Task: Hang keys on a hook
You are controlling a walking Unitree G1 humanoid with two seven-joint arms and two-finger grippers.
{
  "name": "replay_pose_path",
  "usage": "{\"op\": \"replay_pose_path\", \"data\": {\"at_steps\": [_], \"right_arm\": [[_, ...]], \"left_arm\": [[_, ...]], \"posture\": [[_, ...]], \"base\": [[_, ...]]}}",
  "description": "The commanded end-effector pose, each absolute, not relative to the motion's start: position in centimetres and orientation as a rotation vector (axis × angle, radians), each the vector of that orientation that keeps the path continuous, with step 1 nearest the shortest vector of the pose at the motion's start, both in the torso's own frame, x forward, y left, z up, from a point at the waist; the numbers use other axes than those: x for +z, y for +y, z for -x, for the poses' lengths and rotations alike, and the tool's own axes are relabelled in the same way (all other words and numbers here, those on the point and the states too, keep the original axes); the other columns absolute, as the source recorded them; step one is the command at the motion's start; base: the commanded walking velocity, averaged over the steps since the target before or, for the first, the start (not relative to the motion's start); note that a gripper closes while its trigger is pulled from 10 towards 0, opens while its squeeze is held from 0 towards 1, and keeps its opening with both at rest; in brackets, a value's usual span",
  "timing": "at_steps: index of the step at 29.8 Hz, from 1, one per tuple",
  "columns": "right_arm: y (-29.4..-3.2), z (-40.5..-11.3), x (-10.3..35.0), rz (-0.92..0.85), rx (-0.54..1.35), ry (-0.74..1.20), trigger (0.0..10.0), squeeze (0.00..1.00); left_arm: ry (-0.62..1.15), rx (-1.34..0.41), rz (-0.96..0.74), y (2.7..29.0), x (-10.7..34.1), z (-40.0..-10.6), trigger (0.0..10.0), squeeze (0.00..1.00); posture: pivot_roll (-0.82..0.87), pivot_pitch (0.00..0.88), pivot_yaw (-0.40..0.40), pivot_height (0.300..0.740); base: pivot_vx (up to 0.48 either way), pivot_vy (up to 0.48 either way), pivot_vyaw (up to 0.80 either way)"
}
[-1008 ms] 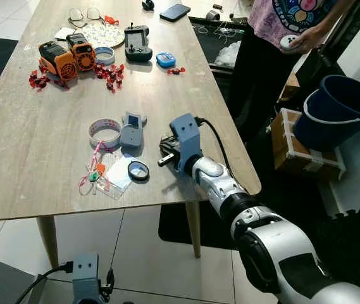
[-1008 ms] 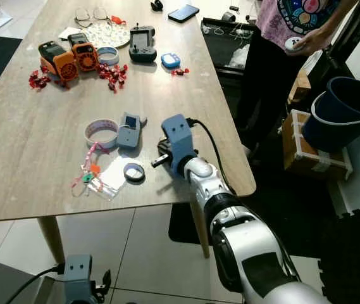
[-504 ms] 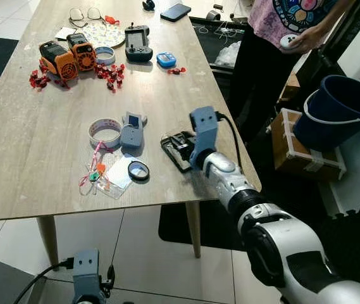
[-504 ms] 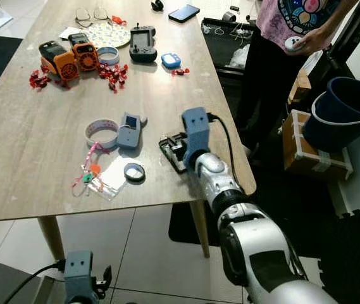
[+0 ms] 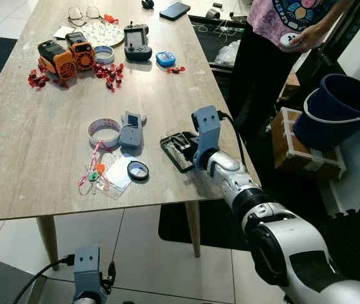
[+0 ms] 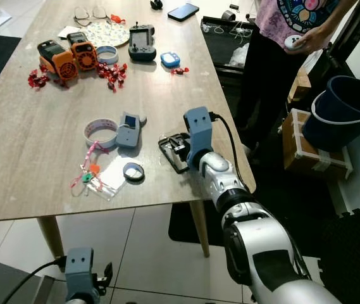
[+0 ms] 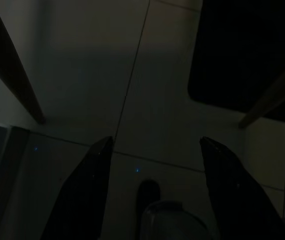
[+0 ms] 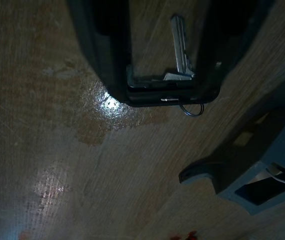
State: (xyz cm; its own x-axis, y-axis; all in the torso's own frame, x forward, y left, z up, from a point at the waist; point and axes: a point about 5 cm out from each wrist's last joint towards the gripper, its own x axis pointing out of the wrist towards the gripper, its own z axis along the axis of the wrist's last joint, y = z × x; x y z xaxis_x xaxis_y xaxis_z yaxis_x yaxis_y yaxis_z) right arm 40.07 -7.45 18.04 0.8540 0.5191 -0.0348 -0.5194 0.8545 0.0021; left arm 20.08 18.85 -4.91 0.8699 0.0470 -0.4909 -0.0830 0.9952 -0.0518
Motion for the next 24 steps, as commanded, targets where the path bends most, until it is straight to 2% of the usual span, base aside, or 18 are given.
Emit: {"op": "replay_pose_path", "data": {"at_steps": [1, 3, 4, 5, 6, 8, 9, 11, 12, 13, 14, 15, 24], "right_arm": [[-7.98, -39.90, 17.28, -0.001, 0.540, 0.058, 10.0, 1.00], [-8.12, -39.92, 17.30, 0.000, 0.538, 0.056, 10.0, 1.00], [-8.22, -39.94, 17.33, 0.000, 0.536, 0.054, 10.0, 0.40], [-8.28, -39.95, 17.35, 0.000, 0.536, 0.053, 10.0, 0.40], [-8.35, -39.95, 17.38, 0.000, 0.537, 0.050, 8.6, 0.00], [-8.40, -39.94, 17.38, 0.000, 0.538, 0.049, 8.6, 0.00], [-8.45, -39.92, 17.40, -0.002, 0.543, 0.046, 4.7, 0.00], [-8.48, -39.91, 17.41, -0.004, 0.547, 0.043, 4.7, 0.00], [-8.55, -39.88, 17.40, -0.003, 0.552, 0.040, 2.7, 0.00], [-8.55, -39.88, 17.40, -0.003, 0.552, 0.040, 2.7, 0.00], [-8.66, -39.85, 17.39, 0.000, 0.559, 0.037, 1.7, 0.00], [-8.76, -39.83, 17.42, 0.004, 0.564, 0.032, 0.0, 0.00], [-8.96, -39.60, 17.36, 0.044, 0.613, 0.025, 0.0, 0.00]], "left_arm": [[0.552, 0.069, 0.082, 18.71, -5.58, -19.21, 10.0, 0.00], [0.552, 0.070, 0.082, 18.73, -5.58, -19.26, 10.0, 0.00], [0.551, 0.071, 0.083, 18.74, -5.56, -19.30, 10.0, 0.00], [0.550, 0.071, 0.083, 18.75, -5.55, -19.33, 10.0, 0.00], [0.549, 0.073, 0.083, 18.77, -5.54, -19.35, 10.0, 0.00], [0.549, 0.074, 0.083, 18.79, -5.54, -19.36, 10.0, 0.00], [0.549, 0.075, 0.084, 18.82, -5.54, -19.38, 10.0, 0.00], [0.548, 0.076, 0.084, 18.84, -5.55, -19.39, 10.0, 0.00], [0.549, 0.078, 0.084, 18.87, -5.55, -19.40, 10.0, 0.00], [0.549, 0.078, 0.084, 18.87, -5.55, -19.40, 10.0, 0.00], [0.548, 0.079, 0.084, 18.91, -5.56, -19.41, 10.0, 0.00], [0.548, 0.080, 0.084, 18.93, -5.56, -19.42, 10.0, 0.00], [0.545, 0.080, 0.081, 19.09, -5.53, -19.49, 10.0, 0.00]], "posture": [[0.06, 0.163, -0.071, 0.740], [0.05, 0.157, -0.072, 0.740], [0.06, 0.155, -0.072, 0.740], [0.06, 0.155, -0.072, 0.740], [0.06, 0.148, -0.075, 0.740], [0.06, 0.147, -0.075, 0.740], [0.06, 0.144, -0.076, 0.740], [0.06, 0.144, -0.076, 0.740], [0.06, 0.137, -0.075, 0.740], [0.06, 0.137, -0.075, 0.740], [0.06, 0.132, -0.074, 0.740], [0.06, 0.129, -0.073, 0.740], [0.06, 0.112, -0.074, 0.740]], "base": [[0.000, 0.000, 0.00], [0.000, 0.000, 0.00], [0.000, 0.000, 0.00], [0.000, 0.000, 0.00], [0.000, 0.000, 0.00], [0.000, 0.000, 0.00], [0.000, 0.000, 0.00], [0.000, 0.000, 0.00], [0.000, 0.000, 0.00], [0.000, 0.000, 0.00], [0.000, 0.000, 0.00], [0.000, 0.000, 0.00], [0.000, 0.000, 0.00]]}}
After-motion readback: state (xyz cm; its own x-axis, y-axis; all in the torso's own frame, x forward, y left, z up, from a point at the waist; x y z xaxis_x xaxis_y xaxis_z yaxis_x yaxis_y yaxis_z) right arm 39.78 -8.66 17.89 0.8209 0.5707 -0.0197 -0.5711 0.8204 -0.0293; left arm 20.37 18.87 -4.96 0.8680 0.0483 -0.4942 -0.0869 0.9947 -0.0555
